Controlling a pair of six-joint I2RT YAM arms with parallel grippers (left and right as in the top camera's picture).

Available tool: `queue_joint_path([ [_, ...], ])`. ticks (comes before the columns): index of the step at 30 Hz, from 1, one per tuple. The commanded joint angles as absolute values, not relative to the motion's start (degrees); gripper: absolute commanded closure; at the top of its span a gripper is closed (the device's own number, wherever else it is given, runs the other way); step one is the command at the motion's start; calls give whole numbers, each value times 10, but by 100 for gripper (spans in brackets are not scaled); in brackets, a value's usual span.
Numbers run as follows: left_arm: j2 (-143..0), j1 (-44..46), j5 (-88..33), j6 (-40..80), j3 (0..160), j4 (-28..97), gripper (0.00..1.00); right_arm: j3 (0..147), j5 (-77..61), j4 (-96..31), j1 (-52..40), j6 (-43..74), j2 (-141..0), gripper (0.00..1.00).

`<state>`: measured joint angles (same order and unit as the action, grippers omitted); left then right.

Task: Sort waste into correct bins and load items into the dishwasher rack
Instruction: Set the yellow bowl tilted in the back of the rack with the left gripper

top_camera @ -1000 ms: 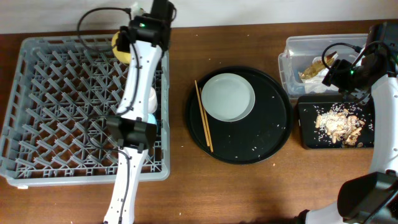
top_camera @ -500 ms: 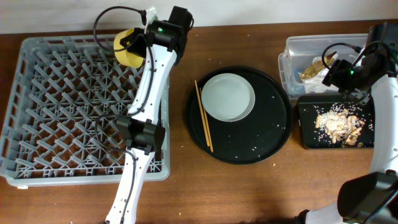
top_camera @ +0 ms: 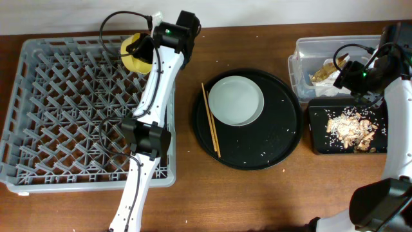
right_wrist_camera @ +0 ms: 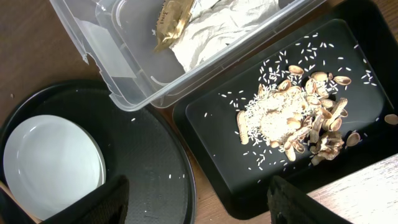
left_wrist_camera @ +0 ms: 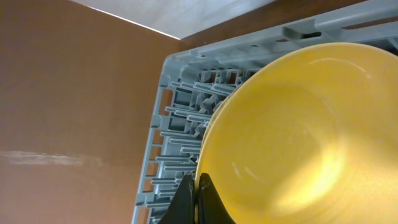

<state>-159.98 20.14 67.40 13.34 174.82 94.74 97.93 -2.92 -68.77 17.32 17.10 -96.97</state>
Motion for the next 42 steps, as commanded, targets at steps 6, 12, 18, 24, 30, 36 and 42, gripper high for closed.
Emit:
queue_joint_path([
  [6,-1607,203,710,141,1731,951,100,977,-28,-686,173,168,-971,27],
  [12,-1604,204,721,141,1731,953,100,977,-28,-686,173,168,-971,26],
  [18,-1571,204,720,141,1731,952,100,977,-28,-686,173,168,-971,25],
  [24,-1562,204,703,138,1731,952,100,977,-28,-687,173,168,-971,25],
  [30,-1546,205,698,134,1731,950,100,977,-28,-686,173,168,-971,24],
  [36,-1520,204,676,132,1723,931,100,977,-28,-686,173,168,-971,24],
  [42,-1520,202,752,132,1626,900,100,977,-28,-686,173,168,-971,24],
])
